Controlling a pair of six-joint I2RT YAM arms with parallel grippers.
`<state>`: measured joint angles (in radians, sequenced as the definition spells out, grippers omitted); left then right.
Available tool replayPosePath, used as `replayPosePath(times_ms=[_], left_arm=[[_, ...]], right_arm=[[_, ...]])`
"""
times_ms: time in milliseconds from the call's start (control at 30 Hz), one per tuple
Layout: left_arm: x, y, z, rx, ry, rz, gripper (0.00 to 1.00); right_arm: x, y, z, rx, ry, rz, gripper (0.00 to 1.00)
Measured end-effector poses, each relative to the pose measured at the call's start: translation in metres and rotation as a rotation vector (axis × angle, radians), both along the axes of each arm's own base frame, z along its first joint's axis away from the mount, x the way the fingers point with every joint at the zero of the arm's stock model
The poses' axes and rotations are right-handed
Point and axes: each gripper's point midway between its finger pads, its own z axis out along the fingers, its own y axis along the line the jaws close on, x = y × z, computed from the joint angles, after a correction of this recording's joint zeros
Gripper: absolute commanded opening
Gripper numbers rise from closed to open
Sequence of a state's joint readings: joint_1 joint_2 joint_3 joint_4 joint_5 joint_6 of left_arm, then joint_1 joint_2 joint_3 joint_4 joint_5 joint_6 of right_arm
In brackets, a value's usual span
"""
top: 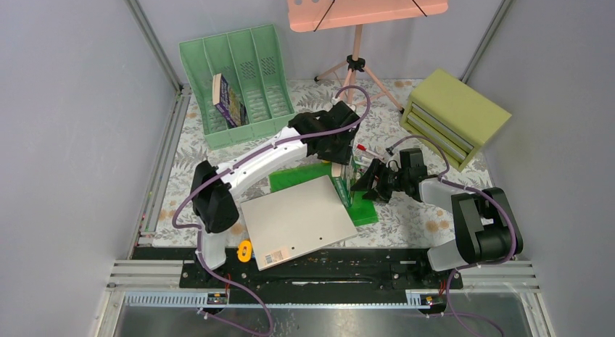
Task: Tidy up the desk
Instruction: Pick up the book from the center of the board.
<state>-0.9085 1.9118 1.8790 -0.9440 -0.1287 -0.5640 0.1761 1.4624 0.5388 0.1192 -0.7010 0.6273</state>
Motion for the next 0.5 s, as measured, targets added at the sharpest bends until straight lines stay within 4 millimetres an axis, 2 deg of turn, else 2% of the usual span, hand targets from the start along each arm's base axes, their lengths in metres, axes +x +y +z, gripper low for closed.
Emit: replayPosePath(times_ms=[133, 167, 367, 500], left_arm=[[-0.001, -0.004, -0.003, -0.009, 0.010, -0.007, 0.03], [-0.001, -0.005, -0.003, -0.015, 0.010, -0.013, 0.00], [0.000, -0.008, -0.002, -0.035, -0.004, -0.022, 0.00], [-0.005, 0.005, 0.007, -0.082, -0.036, -0.013, 0.00]], right_arm=[[0.000, 0.000, 0.000, 0.000, 0.000, 0.000, 0.73], [0.000, 0.000, 0.000, 0.000, 0.000, 0.000, 0.74], [0.001, 0.000, 0.000, 0.002, -0.003, 0.000, 0.75], [0.000, 0.000, 0.004, 0.018, -0.031, -0.002, 0.80]])
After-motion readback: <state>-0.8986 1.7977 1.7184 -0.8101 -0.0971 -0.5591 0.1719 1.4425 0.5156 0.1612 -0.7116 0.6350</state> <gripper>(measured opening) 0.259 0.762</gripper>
